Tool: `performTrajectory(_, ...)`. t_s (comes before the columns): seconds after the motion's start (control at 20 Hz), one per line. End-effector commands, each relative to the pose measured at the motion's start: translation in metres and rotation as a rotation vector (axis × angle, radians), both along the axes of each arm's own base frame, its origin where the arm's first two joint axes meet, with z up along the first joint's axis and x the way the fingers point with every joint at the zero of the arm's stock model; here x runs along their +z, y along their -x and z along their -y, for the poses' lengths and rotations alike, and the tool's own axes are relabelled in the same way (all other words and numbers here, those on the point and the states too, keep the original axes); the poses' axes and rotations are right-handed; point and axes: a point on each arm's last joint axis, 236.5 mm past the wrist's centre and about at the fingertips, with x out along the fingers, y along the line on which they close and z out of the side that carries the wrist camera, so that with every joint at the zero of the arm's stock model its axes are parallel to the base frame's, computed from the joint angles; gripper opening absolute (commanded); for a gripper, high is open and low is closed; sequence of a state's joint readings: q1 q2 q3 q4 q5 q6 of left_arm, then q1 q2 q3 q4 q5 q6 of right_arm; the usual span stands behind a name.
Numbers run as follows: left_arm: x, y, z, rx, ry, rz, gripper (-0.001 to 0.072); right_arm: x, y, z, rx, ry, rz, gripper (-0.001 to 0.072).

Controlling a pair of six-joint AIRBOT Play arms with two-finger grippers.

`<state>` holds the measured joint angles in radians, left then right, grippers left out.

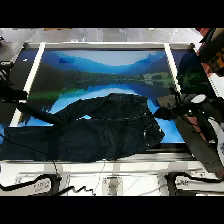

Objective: Fold the clothes and pants, and hang the long-sleeved shirts on hangers.

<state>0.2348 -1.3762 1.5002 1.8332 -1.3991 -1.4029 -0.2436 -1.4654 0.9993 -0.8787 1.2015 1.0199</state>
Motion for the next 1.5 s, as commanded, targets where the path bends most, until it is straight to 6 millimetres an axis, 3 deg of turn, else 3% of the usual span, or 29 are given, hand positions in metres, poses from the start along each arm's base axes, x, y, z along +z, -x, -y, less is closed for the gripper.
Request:
performTrajectory(0.0,-0.006,-0.002,0.000,-0.006,0.003,-0.011,0.0023,-0.020,-0.040,0.011,-0.077,0.012,0.047,0.0532)
performTrajectory(0.15,-0.006,-0.003,0.000,-0.007,0.002,-0.008,0.0023,-0.026,-0.055,0.026,-0.149,0.067,0.076,0.0532)
performTrajectory(0.25,-0.006,-0.003,0.000,-0.007,0.002,-0.007,0.0023,-0.030,-0.055,0.024,-0.140,0.059,0.056,0.0532)
performTrajectory(0.45,-0.005,-0.004,0.000,-0.008,0.003,-0.006,0.0023,-0.041,-0.016,-0.010,0.008,-0.114,-0.173,0.0529)
performTrajectory(0.55,-0.005,-0.004,0.000,-0.008,0.002,-0.005,0.0023,-0.026,0.000,-0.032,0.104,-0.252,-0.210,0.0529)
performTrajectory(0.7,-0.005,-0.004,0.000,-0.008,0.002,-0.005,0.0023,0.002,0.006,-0.051,0.170,-0.399,-0.182,0.0528)
performTrajectory(0.9,-0.005,-0.004,0.000,-0.008,0.003,-0.005,0.0023,0.013,0.010,-0.057,0.208,-0.449,-0.170,0.0529)
performTrajectory(1.0,-0.006,-0.004,0.001,-0.008,0.005,-0.004,0.0023,0.005,0.004,-0.054,0.213,-0.414,-0.125,0.0566)
performTrajectory(1.25,-0.006,-0.005,0.002,-0.012,0.005,-0.004,0.0023,-0.040,-0.038,-0.020,0.045,-0.174,-0.042,0.0566)
performTrajectory(1.35,-0.005,-0.007,0.001,-0.014,0.002,0.008,0.0023,-0.044,-0.036,-0.022,0.044,-0.155,-0.062,0.0564)
performTrajectory(1.45,-0.003,-0.014,0.000,-0.021,-0.005,0.034,0.0024,-0.042,-0.029,-0.037,0.091,-0.165,-0.078,0.0548)
